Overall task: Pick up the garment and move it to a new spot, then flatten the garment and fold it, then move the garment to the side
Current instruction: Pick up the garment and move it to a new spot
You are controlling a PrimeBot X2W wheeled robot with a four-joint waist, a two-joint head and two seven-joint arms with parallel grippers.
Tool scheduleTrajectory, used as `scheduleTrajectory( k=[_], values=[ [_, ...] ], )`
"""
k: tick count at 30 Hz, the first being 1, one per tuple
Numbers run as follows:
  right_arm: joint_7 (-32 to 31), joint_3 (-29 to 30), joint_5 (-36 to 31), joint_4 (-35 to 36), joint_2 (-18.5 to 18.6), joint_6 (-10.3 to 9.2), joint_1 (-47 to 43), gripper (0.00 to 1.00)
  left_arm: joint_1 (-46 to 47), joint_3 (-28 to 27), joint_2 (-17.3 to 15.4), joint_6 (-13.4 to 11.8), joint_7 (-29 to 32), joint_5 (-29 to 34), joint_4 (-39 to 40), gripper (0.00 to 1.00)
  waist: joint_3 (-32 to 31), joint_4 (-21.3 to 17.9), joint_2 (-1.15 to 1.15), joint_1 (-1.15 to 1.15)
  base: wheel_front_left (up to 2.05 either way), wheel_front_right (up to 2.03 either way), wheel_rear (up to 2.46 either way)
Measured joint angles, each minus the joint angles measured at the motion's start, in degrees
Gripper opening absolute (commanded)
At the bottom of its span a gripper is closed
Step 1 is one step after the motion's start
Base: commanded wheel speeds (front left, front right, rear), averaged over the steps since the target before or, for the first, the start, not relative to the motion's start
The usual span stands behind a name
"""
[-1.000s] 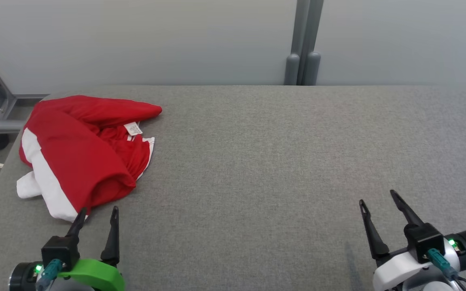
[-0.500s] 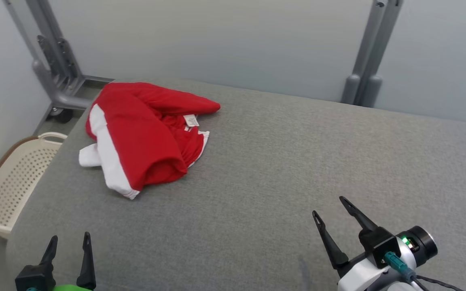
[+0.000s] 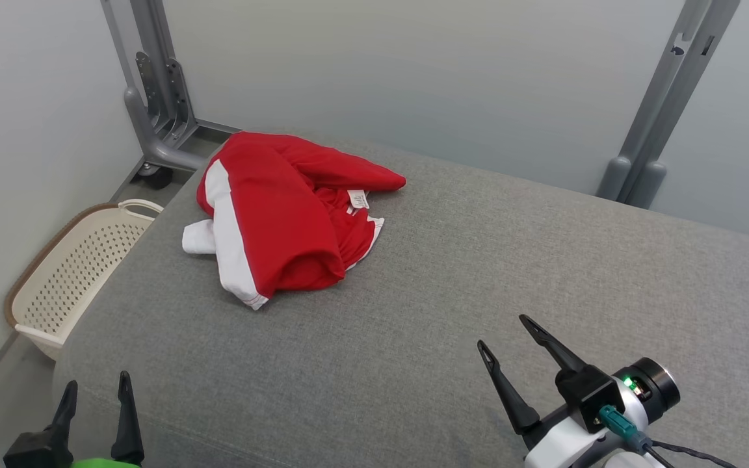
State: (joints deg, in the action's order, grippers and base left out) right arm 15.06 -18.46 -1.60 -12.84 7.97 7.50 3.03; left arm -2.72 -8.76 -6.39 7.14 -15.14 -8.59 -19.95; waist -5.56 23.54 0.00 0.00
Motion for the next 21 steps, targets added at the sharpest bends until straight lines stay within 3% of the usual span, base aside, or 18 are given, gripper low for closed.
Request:
scheduleTrajectory(
  k=[11,21],
  values=[
    [0.0,1.3,-0.5,3.2,2.9,0.0,3.0,1.0,12.0,2.2,1.9,0.3,0.0,-4.7,-3.4,1.0,5.5,-2.3,0.0,0.0,0.0,0.0,0.0],
    [0.0,1.6,-0.6,6.8,5.0,0.0,6.6,1.0,31.8,11.5,2.1,0.4,3.4,-15.6,-20.7,1.0,13.6,-6.4,0.0,0.01,0.0,0.0,0.0]
  ],
)
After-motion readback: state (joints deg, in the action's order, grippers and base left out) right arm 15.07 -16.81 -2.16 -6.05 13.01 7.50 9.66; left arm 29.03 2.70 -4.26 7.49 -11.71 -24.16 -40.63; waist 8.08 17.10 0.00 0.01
